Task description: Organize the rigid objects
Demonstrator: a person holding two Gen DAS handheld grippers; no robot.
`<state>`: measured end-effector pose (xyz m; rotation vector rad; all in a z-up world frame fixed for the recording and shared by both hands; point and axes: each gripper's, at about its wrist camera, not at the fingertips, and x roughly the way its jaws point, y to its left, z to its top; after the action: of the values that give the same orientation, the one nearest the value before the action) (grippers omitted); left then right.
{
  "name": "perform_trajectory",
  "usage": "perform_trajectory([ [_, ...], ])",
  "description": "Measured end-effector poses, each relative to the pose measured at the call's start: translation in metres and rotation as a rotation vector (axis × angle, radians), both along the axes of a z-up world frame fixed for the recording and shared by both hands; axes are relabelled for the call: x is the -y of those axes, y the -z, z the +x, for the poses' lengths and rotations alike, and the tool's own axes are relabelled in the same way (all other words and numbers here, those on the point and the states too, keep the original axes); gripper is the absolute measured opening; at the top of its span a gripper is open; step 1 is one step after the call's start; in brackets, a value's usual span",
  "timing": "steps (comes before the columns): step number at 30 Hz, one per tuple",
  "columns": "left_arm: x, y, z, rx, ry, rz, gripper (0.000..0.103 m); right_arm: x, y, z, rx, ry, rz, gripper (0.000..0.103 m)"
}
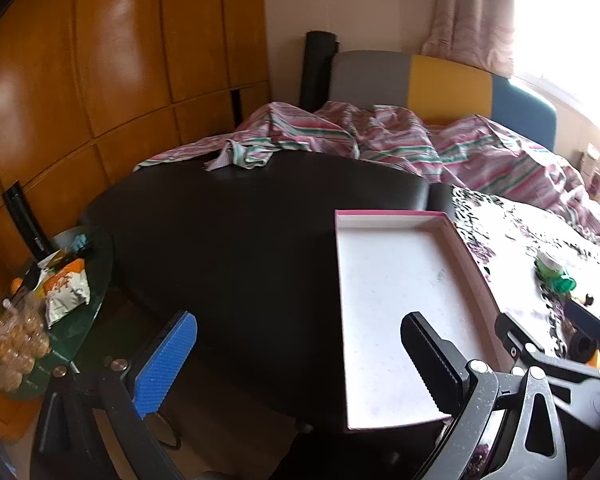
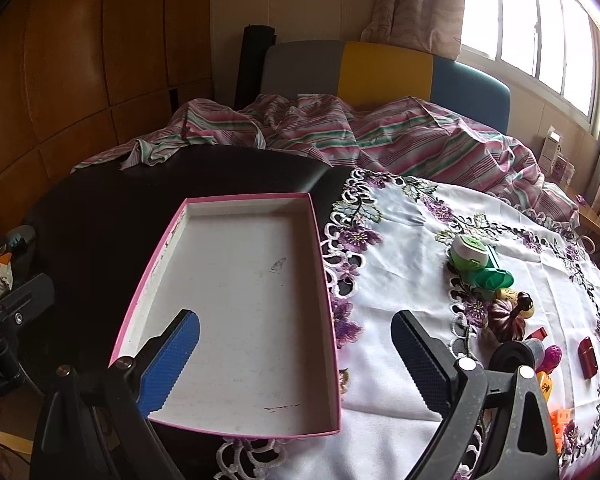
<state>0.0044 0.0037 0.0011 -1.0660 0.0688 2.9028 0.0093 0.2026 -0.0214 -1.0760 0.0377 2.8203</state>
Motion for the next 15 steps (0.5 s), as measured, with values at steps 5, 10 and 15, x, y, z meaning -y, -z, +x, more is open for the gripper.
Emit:
perform_trajectory([
  [5,-0.01,0.0,0.0,-0.009,0.052,-0.038,0.103,-0.011,-0.003,0.001,-0.014,-0.009,0.015,0.098],
  [10,-0.029,-0.002,-0.003,-0.006,0.129,-0.084,0.103,-0.041,-0.009,0.002,-0.015,0.002,0.032,0.099],
  [15,-0.052,-0.007,0.001,-0.041,0.216,-0.107,0.103,-0.094,-0.015,0.008,-0.001,0.083,0.016,0.099],
])
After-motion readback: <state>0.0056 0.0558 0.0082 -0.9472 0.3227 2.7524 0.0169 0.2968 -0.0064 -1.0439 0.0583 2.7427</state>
